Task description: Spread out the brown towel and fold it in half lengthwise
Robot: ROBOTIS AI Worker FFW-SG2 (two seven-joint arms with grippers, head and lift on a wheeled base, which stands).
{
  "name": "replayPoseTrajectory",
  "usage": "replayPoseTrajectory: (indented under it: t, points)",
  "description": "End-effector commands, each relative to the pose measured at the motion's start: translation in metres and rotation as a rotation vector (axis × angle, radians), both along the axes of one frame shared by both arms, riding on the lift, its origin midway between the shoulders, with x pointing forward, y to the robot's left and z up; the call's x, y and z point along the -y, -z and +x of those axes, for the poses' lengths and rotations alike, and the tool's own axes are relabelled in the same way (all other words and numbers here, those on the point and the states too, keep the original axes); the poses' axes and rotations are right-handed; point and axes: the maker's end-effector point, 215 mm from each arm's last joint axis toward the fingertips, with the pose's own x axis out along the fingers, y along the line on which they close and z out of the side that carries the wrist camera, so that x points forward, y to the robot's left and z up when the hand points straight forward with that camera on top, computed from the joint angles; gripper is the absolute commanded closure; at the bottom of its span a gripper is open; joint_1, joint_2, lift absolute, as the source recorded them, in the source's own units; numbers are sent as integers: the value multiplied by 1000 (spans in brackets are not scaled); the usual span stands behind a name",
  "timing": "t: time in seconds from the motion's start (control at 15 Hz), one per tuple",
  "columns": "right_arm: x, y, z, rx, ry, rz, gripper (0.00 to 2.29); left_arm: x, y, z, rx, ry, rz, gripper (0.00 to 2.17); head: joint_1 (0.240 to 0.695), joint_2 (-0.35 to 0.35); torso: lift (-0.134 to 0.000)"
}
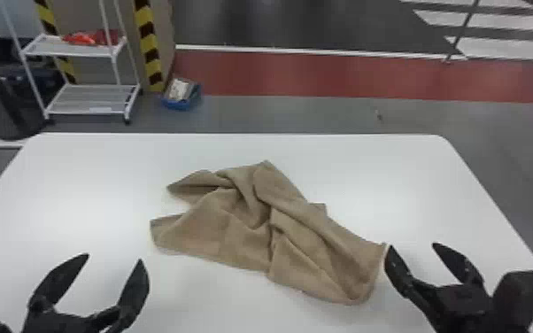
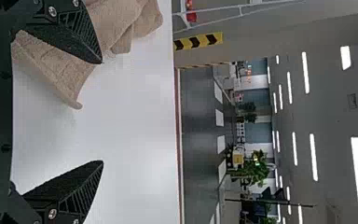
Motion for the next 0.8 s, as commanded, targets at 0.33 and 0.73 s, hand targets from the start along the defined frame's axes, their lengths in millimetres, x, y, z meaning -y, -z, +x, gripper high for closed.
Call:
replayPoseTrajectory:
  t: [0.33,0.73]
  points:
    - [10,33,19,-53,33,45,340,0,2,1,-2,-2,-1,100,695,-112,-124]
    - [-3,43,24,-76,13,59,549,2,3,2,-3,1,3,100,695,-105,-124]
